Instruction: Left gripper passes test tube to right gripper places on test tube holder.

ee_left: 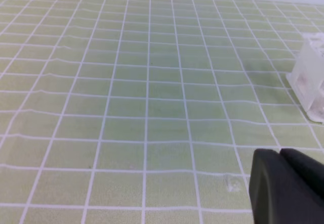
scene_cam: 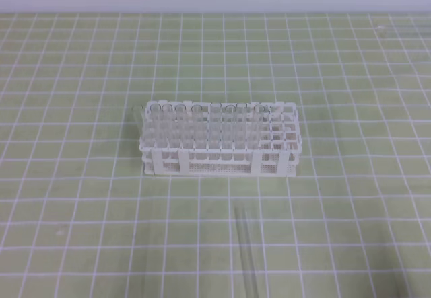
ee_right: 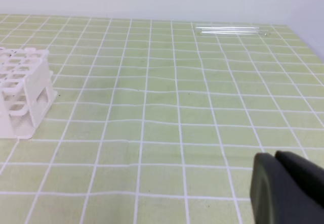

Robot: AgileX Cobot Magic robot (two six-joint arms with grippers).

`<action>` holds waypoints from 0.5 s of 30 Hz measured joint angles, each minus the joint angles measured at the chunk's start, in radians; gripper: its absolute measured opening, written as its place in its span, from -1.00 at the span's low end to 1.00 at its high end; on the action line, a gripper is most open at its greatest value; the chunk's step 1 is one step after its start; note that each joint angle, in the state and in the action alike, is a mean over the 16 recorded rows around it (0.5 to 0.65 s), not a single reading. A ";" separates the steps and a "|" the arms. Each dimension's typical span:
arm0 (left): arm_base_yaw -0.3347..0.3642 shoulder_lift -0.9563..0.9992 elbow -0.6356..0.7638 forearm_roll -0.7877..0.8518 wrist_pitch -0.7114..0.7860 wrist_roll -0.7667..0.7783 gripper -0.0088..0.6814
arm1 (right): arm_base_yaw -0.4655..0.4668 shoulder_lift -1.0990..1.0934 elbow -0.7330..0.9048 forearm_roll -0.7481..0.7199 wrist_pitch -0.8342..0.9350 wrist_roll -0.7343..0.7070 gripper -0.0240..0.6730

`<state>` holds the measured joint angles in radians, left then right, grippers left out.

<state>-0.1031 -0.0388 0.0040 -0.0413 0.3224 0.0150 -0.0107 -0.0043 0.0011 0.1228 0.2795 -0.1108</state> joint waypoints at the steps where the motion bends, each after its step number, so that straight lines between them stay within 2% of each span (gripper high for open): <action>1: 0.000 0.000 0.001 0.000 -0.001 0.000 -0.98 | 0.000 0.000 0.000 0.000 0.000 0.000 -0.98; 15: 0.000 0.009 0.005 0.000 -0.007 0.000 -0.98 | 0.000 0.000 0.000 0.000 0.000 0.000 -0.98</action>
<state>-0.1030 -0.0301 0.0090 -0.0413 0.3150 0.0145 -0.0107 -0.0043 0.0011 0.1228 0.2795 -0.1108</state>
